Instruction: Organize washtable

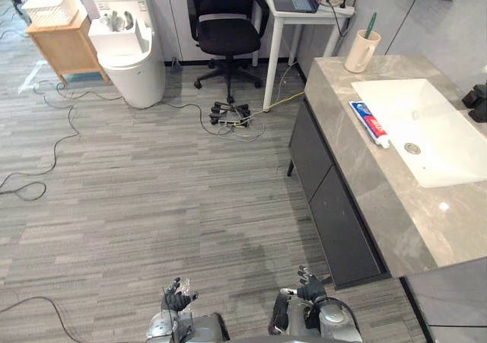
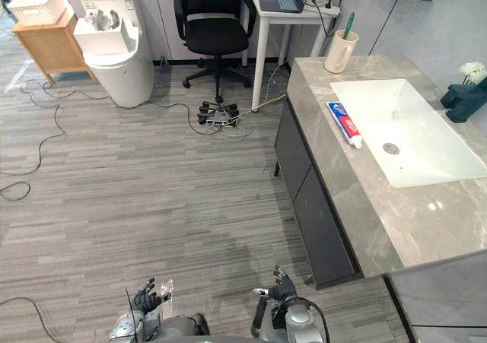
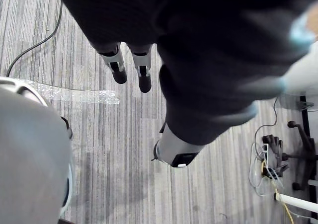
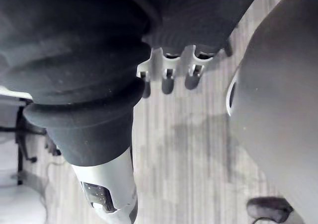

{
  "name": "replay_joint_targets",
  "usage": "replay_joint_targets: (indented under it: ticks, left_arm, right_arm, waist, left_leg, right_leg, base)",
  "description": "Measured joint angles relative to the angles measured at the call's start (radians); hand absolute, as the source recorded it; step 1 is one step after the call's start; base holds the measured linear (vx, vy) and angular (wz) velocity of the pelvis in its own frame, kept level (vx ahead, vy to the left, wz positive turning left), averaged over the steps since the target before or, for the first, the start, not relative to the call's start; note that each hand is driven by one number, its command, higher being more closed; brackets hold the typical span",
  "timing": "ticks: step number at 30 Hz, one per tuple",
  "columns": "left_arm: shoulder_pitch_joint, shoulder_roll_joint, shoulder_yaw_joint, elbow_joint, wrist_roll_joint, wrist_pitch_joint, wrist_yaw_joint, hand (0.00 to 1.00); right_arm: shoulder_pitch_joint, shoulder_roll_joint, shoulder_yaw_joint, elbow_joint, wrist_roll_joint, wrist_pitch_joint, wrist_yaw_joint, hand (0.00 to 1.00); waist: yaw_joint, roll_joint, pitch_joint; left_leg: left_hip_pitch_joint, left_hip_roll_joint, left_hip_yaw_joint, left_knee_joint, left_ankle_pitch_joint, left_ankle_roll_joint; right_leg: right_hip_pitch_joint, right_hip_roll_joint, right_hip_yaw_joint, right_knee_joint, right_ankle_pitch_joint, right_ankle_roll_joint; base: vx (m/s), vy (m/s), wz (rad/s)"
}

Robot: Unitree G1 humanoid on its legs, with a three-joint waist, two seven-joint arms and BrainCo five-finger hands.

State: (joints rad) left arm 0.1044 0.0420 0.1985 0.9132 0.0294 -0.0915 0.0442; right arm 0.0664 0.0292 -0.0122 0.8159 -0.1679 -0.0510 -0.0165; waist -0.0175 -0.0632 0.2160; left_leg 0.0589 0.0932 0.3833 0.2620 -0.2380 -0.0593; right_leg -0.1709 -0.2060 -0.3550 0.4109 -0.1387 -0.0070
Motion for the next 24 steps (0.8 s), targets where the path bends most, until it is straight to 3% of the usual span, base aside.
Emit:
replay_joint_targets:
  ticks: [2,4,5,6,7,8,10,11,13,14,15,16,17,18,19,20,21,23,24]
  left_arm:
    - [0.006,-0.008,-0.010,0.013,0.003,0.003,-0.002,0.00]
    - [0.005,-0.011,-0.007,0.007,0.003,0.007,-0.003,0.00]
    - [0.005,-0.014,-0.009,-0.004,0.009,0.010,-0.006,0.00]
    - [0.007,-0.022,-0.009,-0.009,0.009,0.011,-0.008,0.00]
    - [0.007,-0.016,-0.009,-0.017,0.009,0.012,-0.009,0.00]
    - [0.004,-0.018,-0.009,-0.018,0.009,0.012,-0.009,0.00]
    - [0.003,-0.019,-0.009,-0.021,0.007,0.007,-0.008,0.00]
    - [0.000,-0.019,-0.010,-0.022,0.006,0.003,-0.008,0.00]
    - [-0.008,-0.020,-0.012,-0.022,-0.001,-0.006,-0.004,0.00]
    - [-0.008,-0.021,-0.012,-0.022,-0.001,-0.007,-0.001,0.00]
    - [-0.007,-0.025,-0.012,-0.020,-0.002,-0.007,0.001,0.00]
    - [-0.004,-0.043,-0.008,-0.017,-0.016,-0.007,0.003,0.00]
    - [-0.003,-0.040,-0.009,-0.017,-0.020,-0.007,0.003,0.00]
    - [-0.004,-0.027,-0.009,-0.022,-0.019,-0.006,0.003,0.00]
    - [-0.007,-0.014,-0.007,-0.029,-0.019,-0.006,0.003,0.00]
    - [-0.007,-0.010,-0.006,-0.035,-0.019,-0.005,0.002,0.00]
    - [-0.009,-0.006,-0.007,-0.041,-0.018,-0.003,0.002,0.00]
    - [-0.009,0.002,-0.007,-0.031,-0.018,0.001,0.004,0.00]
    - [-0.008,0.001,-0.008,-0.024,-0.018,0.001,0.004,0.00]
  right_arm:
    - [0.002,-0.010,-0.009,0.004,0.000,-0.008,0.000,0.00]
    - [0.007,-0.007,-0.030,0.004,0.000,-0.004,-0.001,0.00]
    - [0.015,-0.014,-0.029,-0.001,0.001,-0.003,-0.001,0.00]
    - [0.025,-0.017,-0.026,-0.008,0.002,-0.003,-0.001,0.00]
    - [0.026,-0.021,-0.028,-0.006,0.002,0.002,-0.002,0.00]
    - [0.027,-0.028,-0.030,-0.002,0.002,0.005,-0.002,0.00]
    - [0.023,-0.047,-0.036,0.028,0.002,0.018,-0.003,0.00]
    - [0.021,-0.047,-0.050,0.043,0.002,0.024,-0.004,0.00]
    - [0.019,-0.047,-0.063,0.061,0.005,0.029,-0.006,0.00]
    - [0.019,-0.046,-0.069,0.065,0.008,0.031,-0.006,0.00]
    - [0.020,-0.048,-0.069,0.062,0.009,0.030,-0.006,0.00]
    - [0.025,-0.057,-0.070,0.065,0.009,0.031,-0.008,0.00]
    - [0.028,-0.055,-0.070,0.065,0.009,0.032,-0.009,0.00]
    - [0.036,-0.043,-0.069,0.062,0.009,0.032,-0.010,0.00]
    - [0.044,-0.024,-0.070,0.053,0.006,0.030,-0.010,0.00]
    - [0.050,-0.009,-0.071,0.049,0.002,0.031,-0.010,0.00]
    - [0.054,-0.006,-0.070,0.041,-0.001,0.032,-0.008,0.00]
    - [0.046,-0.010,-0.069,0.028,-0.009,0.030,-0.003,0.00]
    - [0.046,-0.011,-0.069,0.022,-0.013,0.029,-0.003,0.00]
  waist:
    - [-0.011,0.034,-0.019]
    - [-0.010,0.044,-0.022]
    - [-0.011,0.045,-0.022]
    - [-0.010,0.053,-0.022]
    - [0.001,0.048,-0.021]
    - [0.005,0.046,-0.020]
    - [0.011,0.048,-0.021]
    - [0.023,0.044,-0.019]
    - [0.035,0.038,-0.016]
    - [0.037,0.038,-0.016]
    - [0.038,0.048,-0.016]
    - [0.041,0.064,-0.017]
    - [0.045,0.071,-0.024]
    - [0.049,0.050,-0.027]
    - [0.059,0.012,-0.035]
    - [0.062,0.013,-0.032]
    - [0.063,-0.007,-0.034]
    - [0.066,-0.008,-0.025]
    - [0.064,-0.008,-0.025]
  left_leg:
    - [0.007,0.061,-0.009,0.033,-0.026,-0.044]
    - [-0.027,0.120,-0.064,0.202,-0.025,-0.048]
    - [-0.060,0.163,-0.094,0.356,-0.010,-0.066]
    - [-0.098,0.207,-0.114,0.516,0.048,-0.076]
    - [-0.153,0.229,-0.130,0.648,0.068,-0.072]
    - [-0.169,0.224,-0.134,0.669,0.038,-0.078]
    - [-0.223,0.186,-0.135,0.649,-0.029,-0.054]
    - [-0.253,0.142,-0.141,0.570,-0.045,-0.028]
    - [-0.298,0.047,-0.226,0.352,-0.037,-0.032]
    - [-0.304,0.026,-0.267,0.277,-0.030,-0.037]
    - [-0.304,0.008,-0.343,0.131,0.015,-0.045]
    - [-0.290,0.020,-0.381,0.083,0.134,-0.062]
    - [-0.281,0.013,-0.380,0.096,0.177,-0.046]
    - [-0.281,0.001,-0.351,0.127,0.132,-0.035]
    - [-0.283,-0.007,-0.325,0.171,0.085,-0.020]
    - [-0.285,-0.006,-0.307,0.207,0.049,-0.007]
    - [-0.262,-0.008,-0.274,0.235,0.012,0.012]
    - [-0.165,-0.007,-0.194,0.232,-0.053,0.039]
    - [-0.129,-0.008,-0.171,0.221,-0.065,0.041]
  right_leg:
    - [0.032,0.061,-0.007,-0.029,-0.030,-0.008]
    - [0.082,0.119,-0.005,-0.059,-0.043,-0.020]
    - [0.122,0.147,0.009,-0.068,-0.057,-0.029]
    - [0.173,0.175,0.039,-0.084,-0.075,-0.038]
    - [0.209,0.186,0.080,-0.098,-0.086,-0.046]
    - [0.223,0.187,0.101,-0.107,-0.089,-0.050]
    - [0.271,0.177,0.164,-0.147,-0.089,-0.050]
    - [0.292,0.157,0.207,-0.161,-0.089,-0.050]
    - [0.322,0.117,0.266,-0.174,-0.096,-0.039]
    - [0.327,0.106,0.288,-0.173,-0.105,-0.023]
    - [0.343,0.098,0.328,-0.172,-0.136,0.030]
    - [0.352,0.102,0.364,-0.160,-0.167,0.071]
    - [0.359,0.101,0.380,-0.154,-0.175,0.082]
    - [0.359,0.078,0.398,-0.149,-0.175,0.079]
    - [0.355,0.061,0.418,-0.126,-0.164,0.070]
    - [0.335,0.054,0.434,-0.083,-0.161,0.068]
    - [0.293,0.040,0.454,0.030,-0.157,0.072]
    - [0.150,0.000,0.436,0.355,-0.089,0.073]
    - [0.118,-0.018,0.409,0.429,-0.092,0.073]
  base:
    - [0.37,-0.131,-0.21]
    - [0.37,-0.134,-0.31]
    - [0.39,-0.119,-0.65]
    - [0.49,-0.087,-0.98]
    - [0.42,-0.028,-0.94]
    - [0.41,0.024,-1.01]
    - [0.38,0.083,-0.93]
    - [0.44,0.199,-1.05]
    - [0.36,0.218,-1.04]
    - [0.27,0.245,-0.93]
    - [0.34,0.366,-1.07]
    - [0.35,0.405,-1.07]
    - [0.34,0.408,-0.86]
    - [0.33,0.336,-0.70]
    - [0.36,0.364,-0.64]
    - [0.34,0.333,-0.68]
    - [0.27,0.276,-0.70]
    - [0.24,0.203,-0.98]
    - [0.26,0.207,-1.04]
